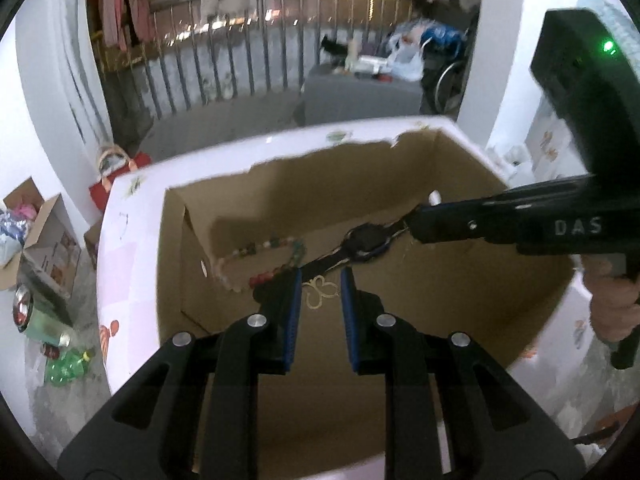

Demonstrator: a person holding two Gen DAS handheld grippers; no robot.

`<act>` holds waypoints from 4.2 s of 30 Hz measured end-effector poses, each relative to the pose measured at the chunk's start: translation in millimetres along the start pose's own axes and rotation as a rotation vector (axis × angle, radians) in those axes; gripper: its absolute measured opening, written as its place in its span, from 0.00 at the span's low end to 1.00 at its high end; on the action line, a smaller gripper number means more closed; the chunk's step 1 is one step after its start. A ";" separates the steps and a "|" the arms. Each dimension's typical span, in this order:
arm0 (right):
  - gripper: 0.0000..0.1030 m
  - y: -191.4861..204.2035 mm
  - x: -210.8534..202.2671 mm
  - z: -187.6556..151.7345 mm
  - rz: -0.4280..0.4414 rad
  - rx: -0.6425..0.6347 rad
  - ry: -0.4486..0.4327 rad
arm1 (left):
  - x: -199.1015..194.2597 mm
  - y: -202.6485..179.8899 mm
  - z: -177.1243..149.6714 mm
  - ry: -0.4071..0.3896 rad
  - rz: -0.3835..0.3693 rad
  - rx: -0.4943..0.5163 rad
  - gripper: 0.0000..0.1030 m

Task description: Organize jewelry

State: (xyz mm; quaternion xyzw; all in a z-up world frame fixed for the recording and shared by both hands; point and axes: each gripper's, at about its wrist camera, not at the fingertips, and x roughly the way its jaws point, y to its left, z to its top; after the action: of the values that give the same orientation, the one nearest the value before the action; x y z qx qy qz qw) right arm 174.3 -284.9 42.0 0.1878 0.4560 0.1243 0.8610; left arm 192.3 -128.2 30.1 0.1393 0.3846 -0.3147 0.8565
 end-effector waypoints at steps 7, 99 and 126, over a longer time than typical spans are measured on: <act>0.10 -20.3 17.0 3.7 -0.009 0.032 0.049 | 9.3 13.6 1.7 0.011 0.012 -0.046 0.31; 0.18 -3.9 -10.7 -180.4 -0.151 -0.289 -0.074 | -27.1 -41.0 -177.9 0.042 -0.090 0.068 0.04; 0.10 -2.3 5.5 -171.5 -0.195 -0.380 0.047 | -27.1 -41.4 -181.0 0.033 -0.083 0.078 0.04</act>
State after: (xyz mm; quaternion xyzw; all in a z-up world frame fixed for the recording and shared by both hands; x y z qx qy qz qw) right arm 34.8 -248.8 -51.2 -0.0257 0.4603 0.1284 0.8781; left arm 48.5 -61.1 -70.0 0.1619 0.3914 -0.3623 0.8302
